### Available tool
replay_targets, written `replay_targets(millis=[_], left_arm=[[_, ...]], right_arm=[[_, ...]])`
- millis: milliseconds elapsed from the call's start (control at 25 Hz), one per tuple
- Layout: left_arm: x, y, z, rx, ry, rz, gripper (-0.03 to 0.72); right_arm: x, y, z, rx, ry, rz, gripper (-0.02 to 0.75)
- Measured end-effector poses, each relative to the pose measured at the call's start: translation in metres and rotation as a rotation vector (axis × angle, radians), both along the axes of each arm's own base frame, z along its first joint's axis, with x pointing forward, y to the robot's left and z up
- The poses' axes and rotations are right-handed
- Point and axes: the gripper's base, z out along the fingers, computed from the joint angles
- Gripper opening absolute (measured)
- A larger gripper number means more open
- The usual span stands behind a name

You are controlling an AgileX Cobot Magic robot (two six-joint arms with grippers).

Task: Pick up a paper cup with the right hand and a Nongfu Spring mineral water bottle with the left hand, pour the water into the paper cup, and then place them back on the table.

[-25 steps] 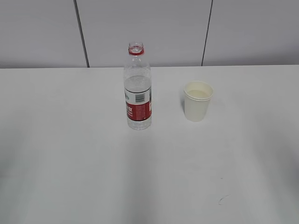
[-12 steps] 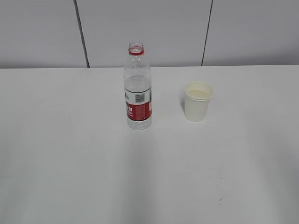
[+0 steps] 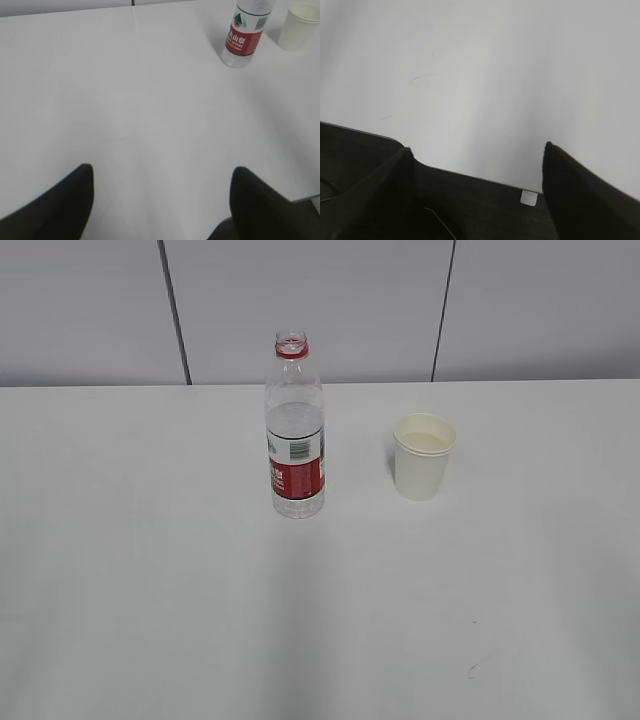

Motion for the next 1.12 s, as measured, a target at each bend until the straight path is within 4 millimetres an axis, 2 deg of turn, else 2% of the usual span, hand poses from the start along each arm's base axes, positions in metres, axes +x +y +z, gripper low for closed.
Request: replay_targets(millis=[80, 320, 600, 1120], left_arm=[[0.0, 0.0, 0.0, 0.0, 0.0, 0.0, 0.515], [0.0, 0.0, 0.0, 0.001, 0.0, 0.0, 0.512], [0.0, 0.0, 0.0, 0.0, -0.001, -0.001, 0.512], [-0.001, 0.0, 0.0, 0.0, -0.005, -0.001, 0.51]], right_arm=[[-0.008, 0.0, -0.007, -0.01, -0.031, -0.004, 0.591], [-0.03, 0.001, -0.01, -0.022, -0.17, -0.006, 0.591], [-0.03, -0.006, -0.01, -0.016, -0.185, -0.121, 0.591], [-0.022, -0.008, -0.013, -0.006, -0.232, -0.137, 0.591]])
